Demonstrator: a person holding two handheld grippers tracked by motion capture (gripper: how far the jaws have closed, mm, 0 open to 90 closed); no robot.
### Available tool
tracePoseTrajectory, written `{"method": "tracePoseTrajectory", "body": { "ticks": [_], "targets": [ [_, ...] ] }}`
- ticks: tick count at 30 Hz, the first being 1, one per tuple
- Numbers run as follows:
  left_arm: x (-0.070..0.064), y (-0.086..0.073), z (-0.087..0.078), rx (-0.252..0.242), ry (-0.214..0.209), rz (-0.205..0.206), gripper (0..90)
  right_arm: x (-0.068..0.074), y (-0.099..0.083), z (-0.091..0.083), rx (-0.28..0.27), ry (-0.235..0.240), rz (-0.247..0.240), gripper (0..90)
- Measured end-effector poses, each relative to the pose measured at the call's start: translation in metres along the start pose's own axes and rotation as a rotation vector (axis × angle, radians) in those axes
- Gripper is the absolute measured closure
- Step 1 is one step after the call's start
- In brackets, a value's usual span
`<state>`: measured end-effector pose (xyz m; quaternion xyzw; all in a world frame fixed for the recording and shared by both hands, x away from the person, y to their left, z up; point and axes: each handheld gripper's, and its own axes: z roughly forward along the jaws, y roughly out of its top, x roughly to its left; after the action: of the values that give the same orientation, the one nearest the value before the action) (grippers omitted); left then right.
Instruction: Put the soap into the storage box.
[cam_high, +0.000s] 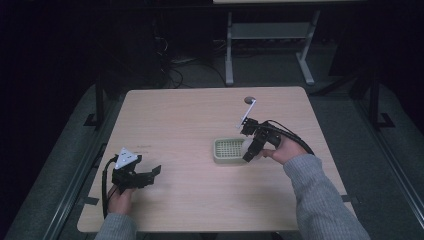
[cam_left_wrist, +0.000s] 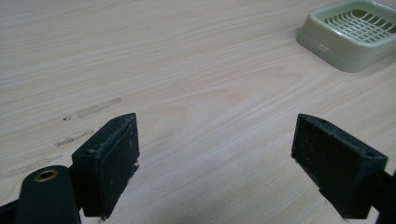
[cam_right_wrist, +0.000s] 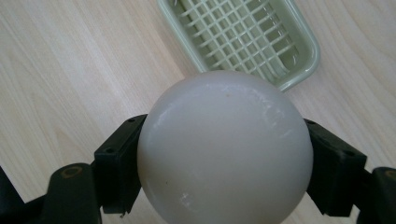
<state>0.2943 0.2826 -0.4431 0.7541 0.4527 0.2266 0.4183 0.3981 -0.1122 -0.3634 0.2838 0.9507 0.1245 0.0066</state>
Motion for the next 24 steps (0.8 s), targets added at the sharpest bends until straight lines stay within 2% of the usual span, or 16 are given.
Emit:
{"method": "tracePoseTrajectory", "body": {
  "ticks": [24],
  "targets": [
    [0.000, 0.000, 0.000, -0.002, -0.002, 0.000, 14.8, 0.000, 0.026, 0.004, 0.008, 0.011, -0.023, 23.4]
  ]
}}
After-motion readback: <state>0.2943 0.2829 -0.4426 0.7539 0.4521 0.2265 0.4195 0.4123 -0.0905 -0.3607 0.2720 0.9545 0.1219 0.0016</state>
